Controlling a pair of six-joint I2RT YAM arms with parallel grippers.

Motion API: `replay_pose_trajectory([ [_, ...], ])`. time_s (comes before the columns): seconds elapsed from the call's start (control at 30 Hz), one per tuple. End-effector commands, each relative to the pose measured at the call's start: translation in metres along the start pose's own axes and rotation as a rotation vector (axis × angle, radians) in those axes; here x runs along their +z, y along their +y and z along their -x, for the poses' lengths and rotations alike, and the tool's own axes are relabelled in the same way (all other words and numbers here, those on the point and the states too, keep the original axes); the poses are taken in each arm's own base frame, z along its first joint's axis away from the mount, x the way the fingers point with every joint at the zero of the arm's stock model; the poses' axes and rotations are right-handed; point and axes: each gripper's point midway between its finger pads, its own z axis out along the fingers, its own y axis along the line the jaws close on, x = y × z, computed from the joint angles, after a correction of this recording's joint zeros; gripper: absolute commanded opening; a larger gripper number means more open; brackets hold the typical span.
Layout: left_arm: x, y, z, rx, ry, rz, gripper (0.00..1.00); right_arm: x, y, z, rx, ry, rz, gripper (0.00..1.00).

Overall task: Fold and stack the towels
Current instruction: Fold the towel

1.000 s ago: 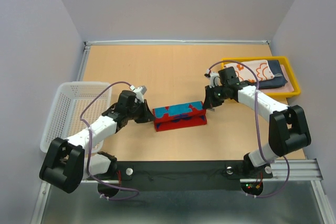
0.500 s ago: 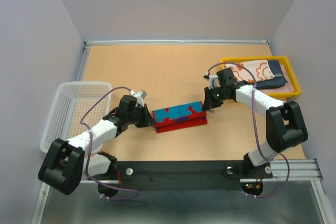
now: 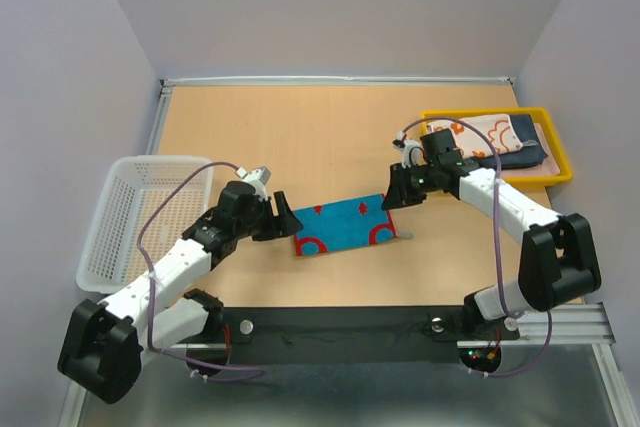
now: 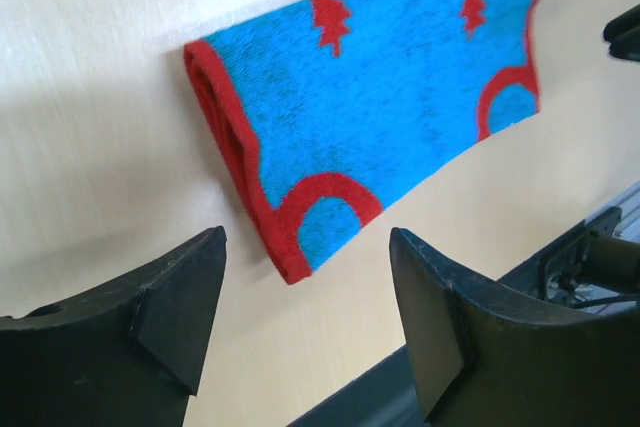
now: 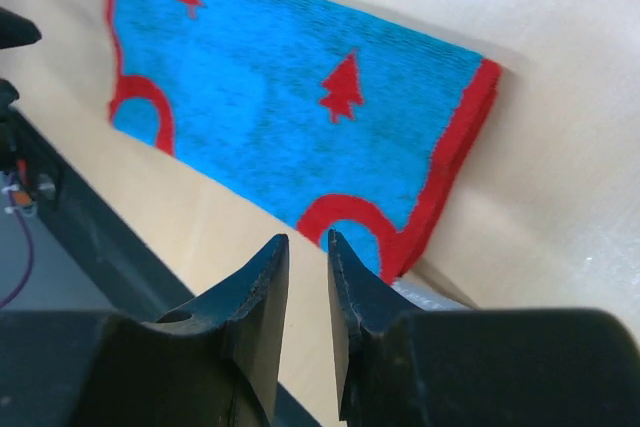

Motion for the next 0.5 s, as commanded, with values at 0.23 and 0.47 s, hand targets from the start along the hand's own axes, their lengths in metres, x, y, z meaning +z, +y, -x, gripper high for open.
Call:
replay_pose_trajectory([
  [0.23,-0.024,-0.065,0.047,0.038,-0.110,-0.070,0.69,-0.010,0.053,0.023,0.009,-0.069,0.076,0.27],
  [0.47,0.019,-0.054,0.006,0.017,0.004,-0.058,0.54,0.024,0.018,-0.017,0.144,-0.044,-0.018,0.26],
])
